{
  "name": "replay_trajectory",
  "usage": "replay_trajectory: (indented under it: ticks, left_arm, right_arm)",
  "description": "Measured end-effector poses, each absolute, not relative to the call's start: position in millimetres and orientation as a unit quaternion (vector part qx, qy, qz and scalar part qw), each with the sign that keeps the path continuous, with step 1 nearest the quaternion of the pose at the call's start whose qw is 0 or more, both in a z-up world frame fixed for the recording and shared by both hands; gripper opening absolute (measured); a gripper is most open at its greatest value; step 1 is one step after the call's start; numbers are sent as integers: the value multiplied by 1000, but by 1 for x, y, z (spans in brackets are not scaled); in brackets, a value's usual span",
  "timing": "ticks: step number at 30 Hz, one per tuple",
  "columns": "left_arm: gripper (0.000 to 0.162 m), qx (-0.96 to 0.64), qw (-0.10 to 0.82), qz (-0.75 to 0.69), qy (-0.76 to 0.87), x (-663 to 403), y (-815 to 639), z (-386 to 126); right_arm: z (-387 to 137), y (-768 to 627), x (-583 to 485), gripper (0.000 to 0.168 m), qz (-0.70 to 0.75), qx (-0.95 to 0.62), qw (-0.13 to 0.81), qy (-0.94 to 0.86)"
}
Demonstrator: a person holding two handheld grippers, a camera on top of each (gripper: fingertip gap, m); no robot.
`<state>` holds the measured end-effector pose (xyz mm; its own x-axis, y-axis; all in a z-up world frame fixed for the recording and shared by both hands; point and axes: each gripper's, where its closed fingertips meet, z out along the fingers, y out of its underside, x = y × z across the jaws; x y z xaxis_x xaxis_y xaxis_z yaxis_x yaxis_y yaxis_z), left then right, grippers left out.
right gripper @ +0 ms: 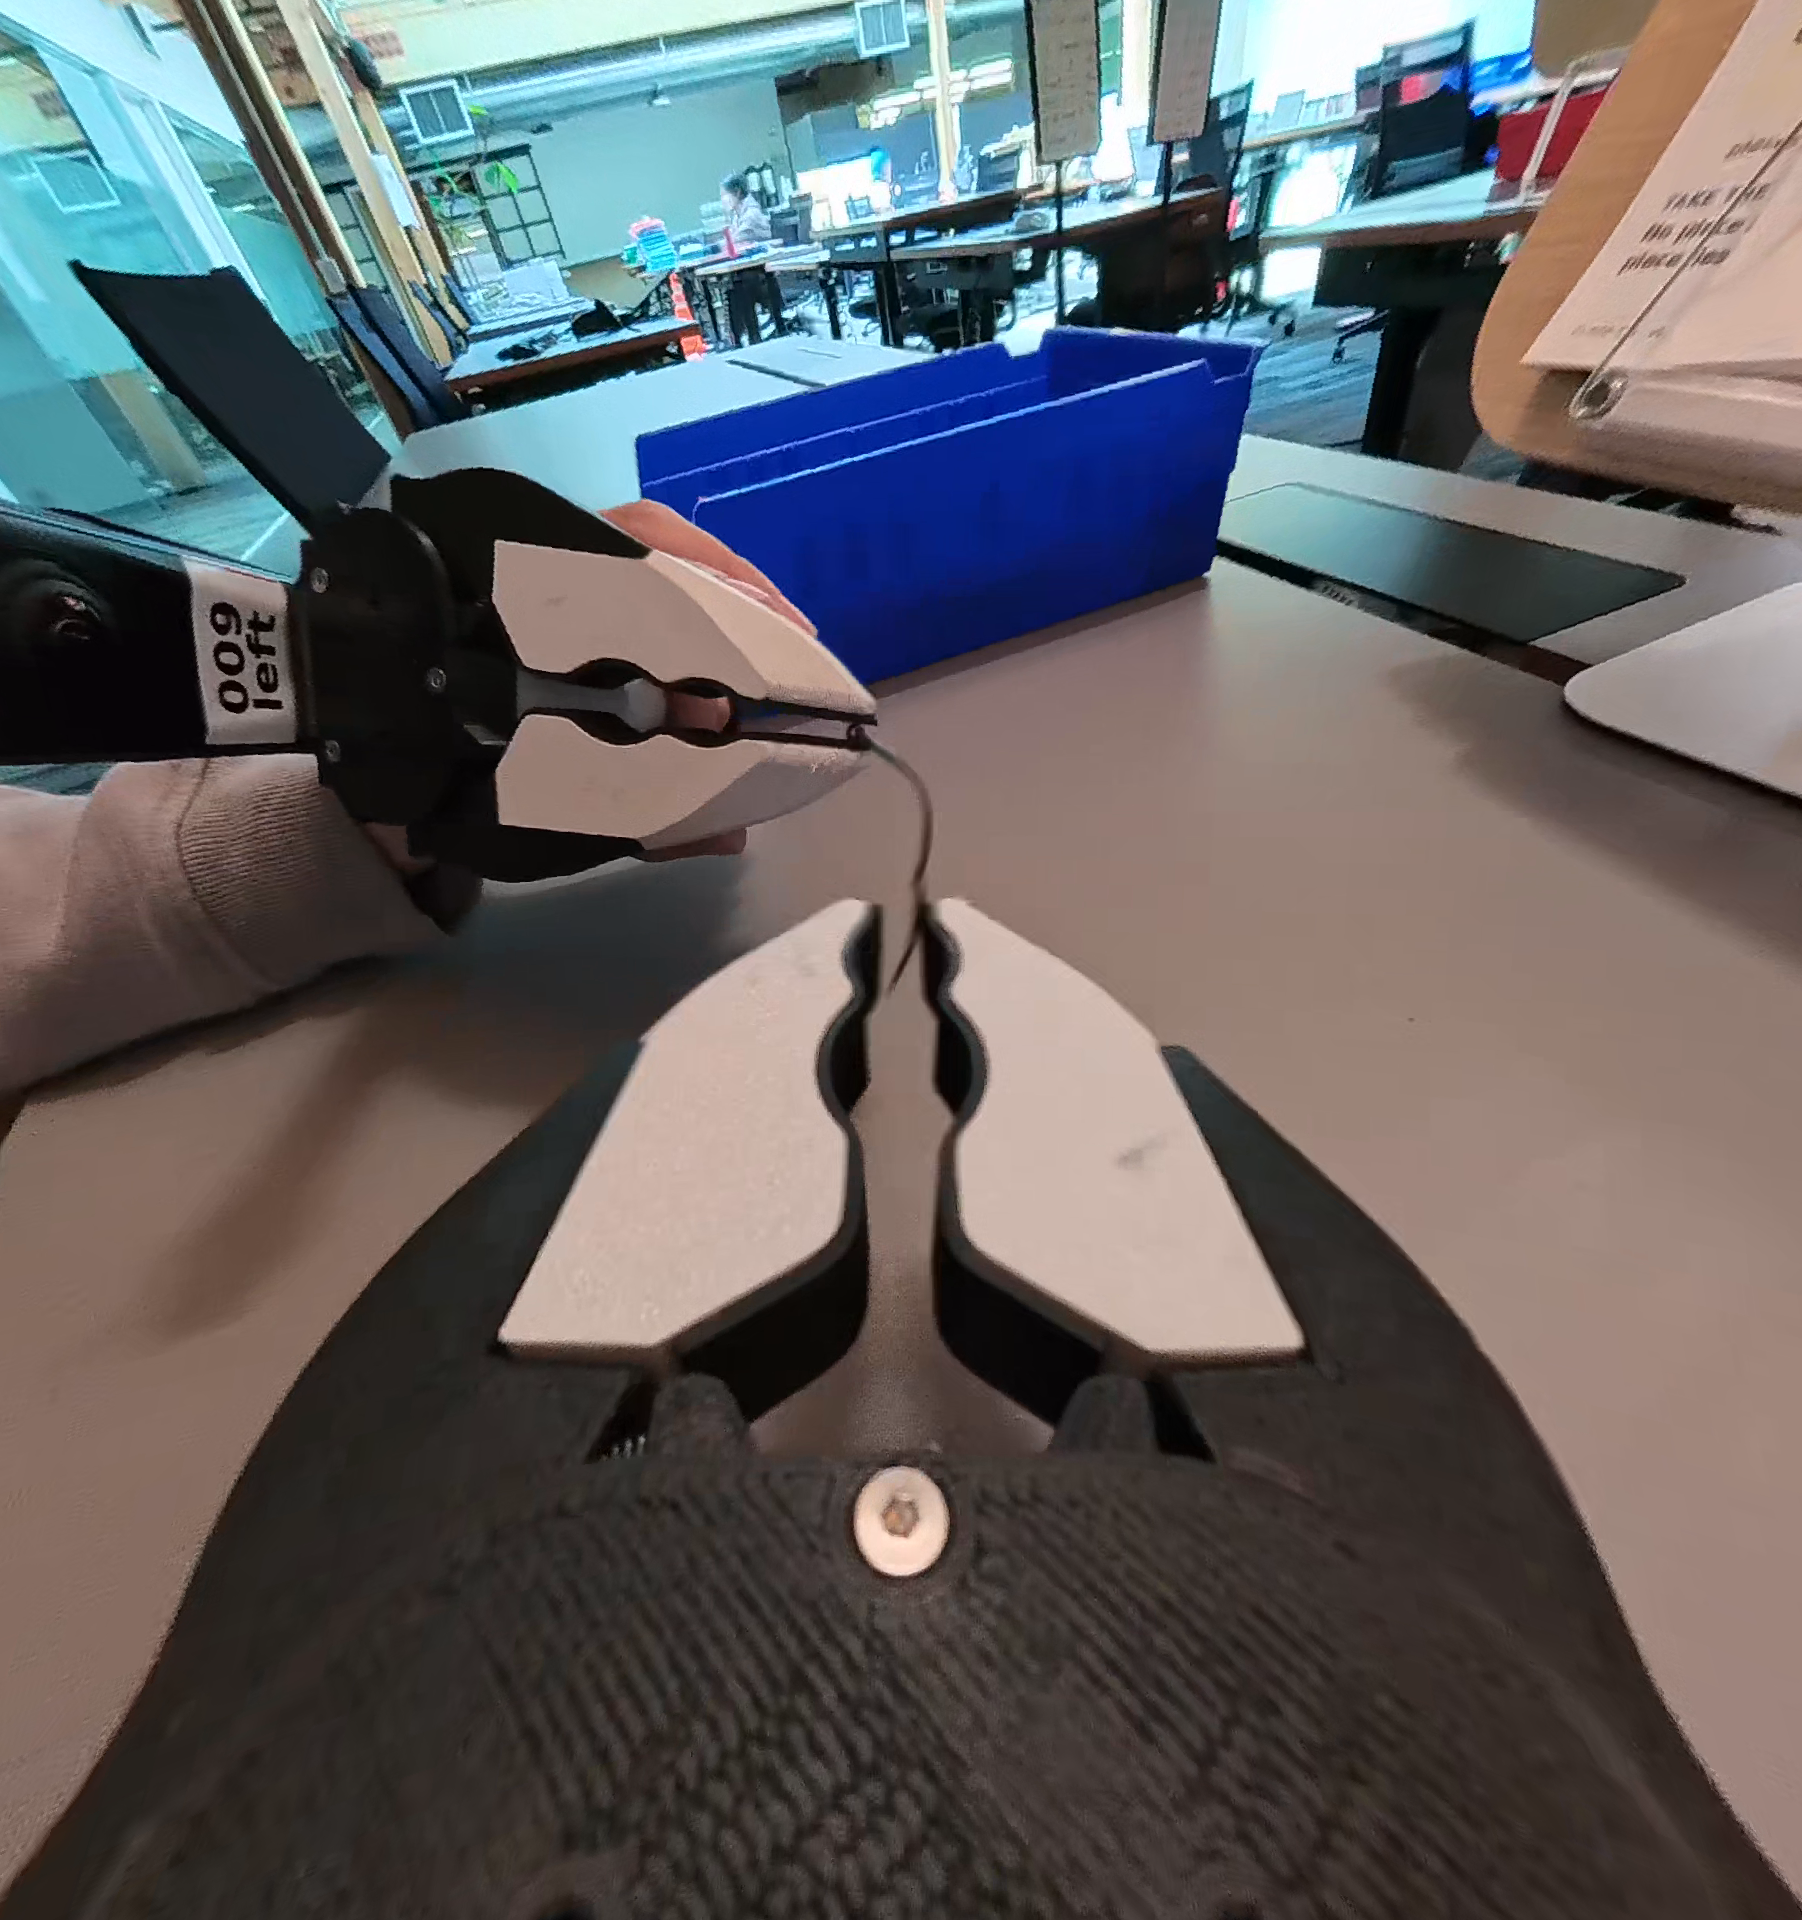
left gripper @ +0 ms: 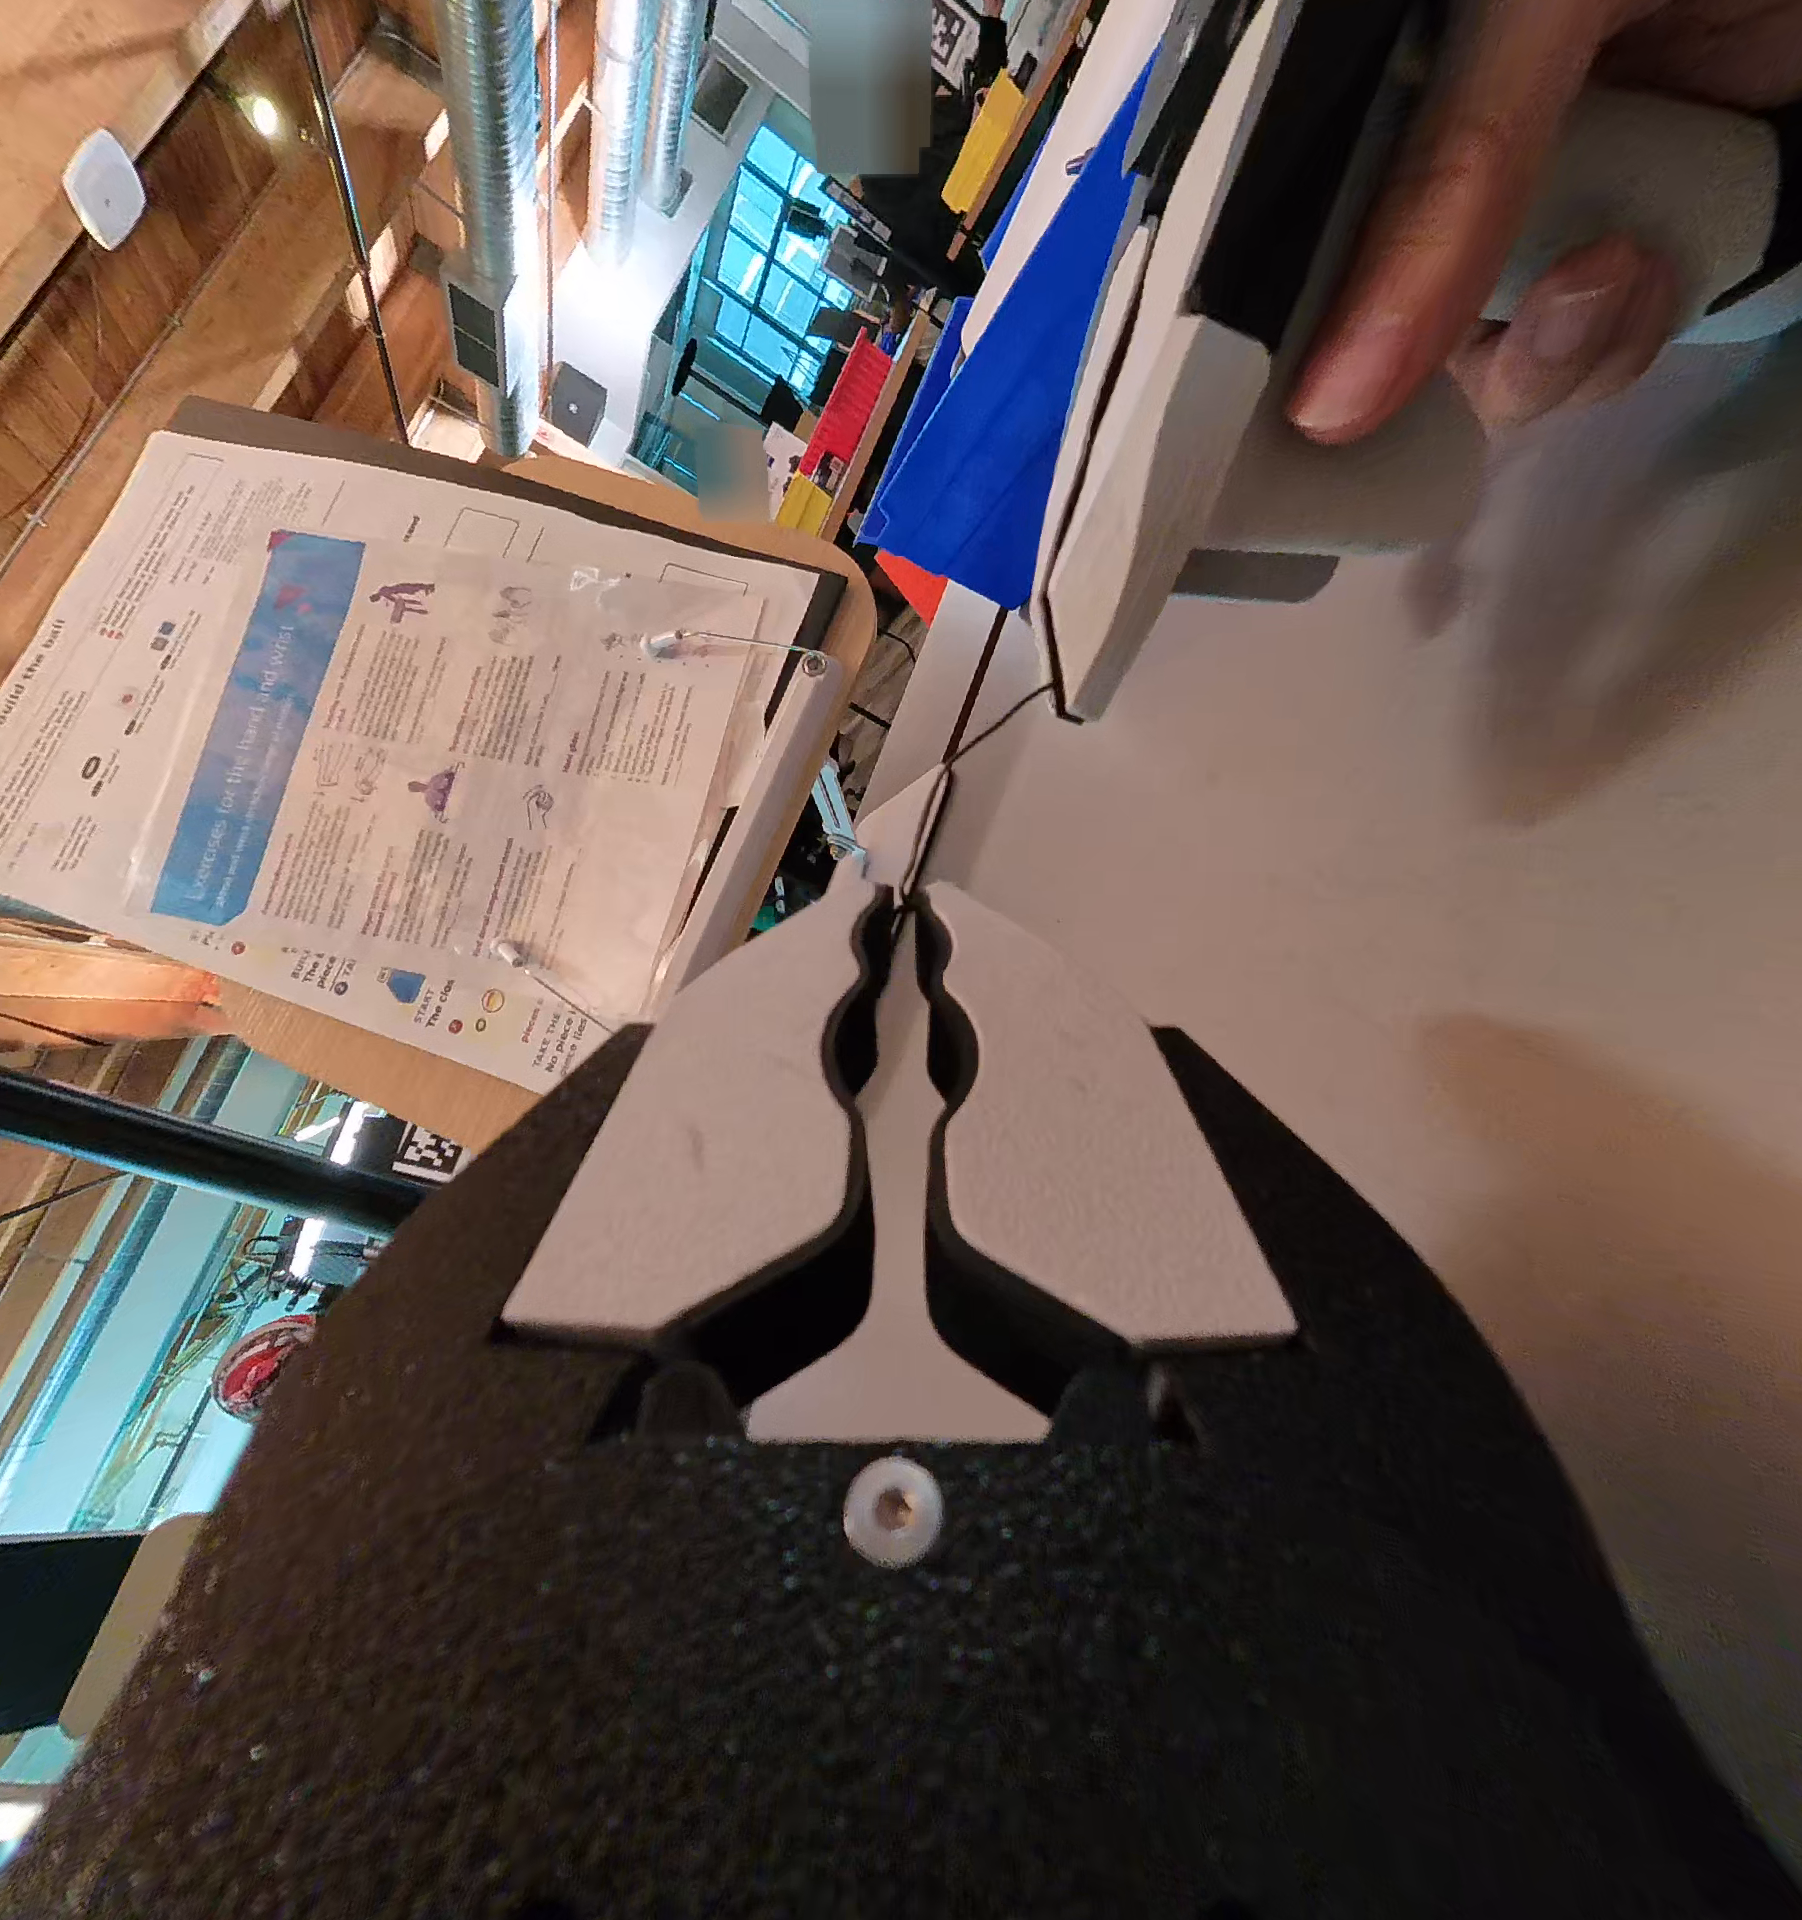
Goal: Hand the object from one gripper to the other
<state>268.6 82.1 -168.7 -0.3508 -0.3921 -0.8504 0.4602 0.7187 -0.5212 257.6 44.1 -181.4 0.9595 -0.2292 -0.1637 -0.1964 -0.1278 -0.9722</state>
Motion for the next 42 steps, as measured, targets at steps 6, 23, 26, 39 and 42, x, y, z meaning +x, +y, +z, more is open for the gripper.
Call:
replay_trajectory:
  ticks: [6, 23, 26, 39, 42]
  left_arm:
    - [3, -76, 511, -418, 747, 279, 97, -171]
    - [3, -115, 396, -459, 787, 274, 90, -189]
    - [3, -117, 399, -461, 784, 275, 91, -188]
    - [3, -120, 412, -463, 775, 276, 94, -183]
    - [28, -132, 447, -481, 742, 280, 98, -170]
  right_arm:
    - [-166, 36, 276, 33, -234, -741, 625, 75]
    - [-170, 39, 272, 3, -439, -744, 498, -80]
    - [-173, 39, 270, 11, -427, -749, 500, -85]
    - [-175, 40, 272, 1, -459, -754, 458, -104]
    - [-171, 37, 277, 1, -448, -755, 474, -65]
